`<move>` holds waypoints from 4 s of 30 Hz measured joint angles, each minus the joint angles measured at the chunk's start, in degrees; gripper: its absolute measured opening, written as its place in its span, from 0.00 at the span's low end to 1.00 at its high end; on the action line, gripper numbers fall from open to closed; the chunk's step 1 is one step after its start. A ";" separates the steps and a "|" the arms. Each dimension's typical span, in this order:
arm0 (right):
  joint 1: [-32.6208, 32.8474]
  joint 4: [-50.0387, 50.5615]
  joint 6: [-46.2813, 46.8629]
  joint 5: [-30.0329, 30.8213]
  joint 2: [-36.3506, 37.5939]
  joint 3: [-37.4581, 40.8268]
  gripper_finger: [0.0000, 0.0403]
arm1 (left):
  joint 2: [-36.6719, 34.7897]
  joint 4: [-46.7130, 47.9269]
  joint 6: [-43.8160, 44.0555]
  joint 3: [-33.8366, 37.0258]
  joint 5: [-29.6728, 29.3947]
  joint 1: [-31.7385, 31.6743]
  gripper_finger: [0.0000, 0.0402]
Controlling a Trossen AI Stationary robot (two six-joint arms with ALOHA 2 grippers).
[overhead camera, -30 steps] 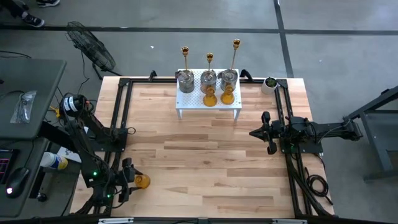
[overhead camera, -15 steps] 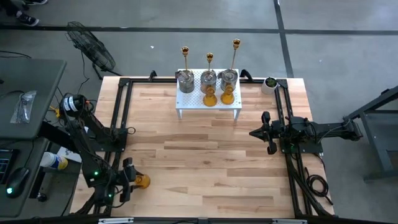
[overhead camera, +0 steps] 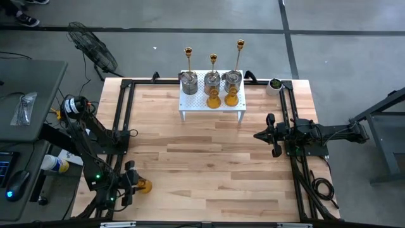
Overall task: Pick & Place candle stick holders
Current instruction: Put the brown glass candle holder on the shelf
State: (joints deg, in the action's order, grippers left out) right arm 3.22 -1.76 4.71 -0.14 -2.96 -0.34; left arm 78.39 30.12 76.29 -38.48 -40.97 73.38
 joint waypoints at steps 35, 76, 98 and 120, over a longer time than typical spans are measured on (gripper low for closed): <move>0.00 -0.02 0.02 -0.01 0.00 0.01 0.01 | -0.02 -0.90 -3.85 -2.77 -7.84 -17.76 0.35; 0.00 -0.02 0.02 -0.01 0.00 0.01 0.01 | 2.91 -10.58 -55.14 -29.18 4.36 -76.29 0.35; 0.00 0.12 0.01 -0.04 0.02 0.00 0.01 | 7.55 -16.07 -52.02 -29.09 4.21 -82.41 0.35; 0.04 0.00 0.02 0.00 0.00 0.00 0.01 | 12.70 -11.39 -51.59 -35.50 5.88 -85.02 0.35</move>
State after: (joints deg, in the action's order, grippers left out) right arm 3.27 -1.76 4.73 -0.14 -2.96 -0.34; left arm 91.09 18.72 24.70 -73.97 -35.09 -11.64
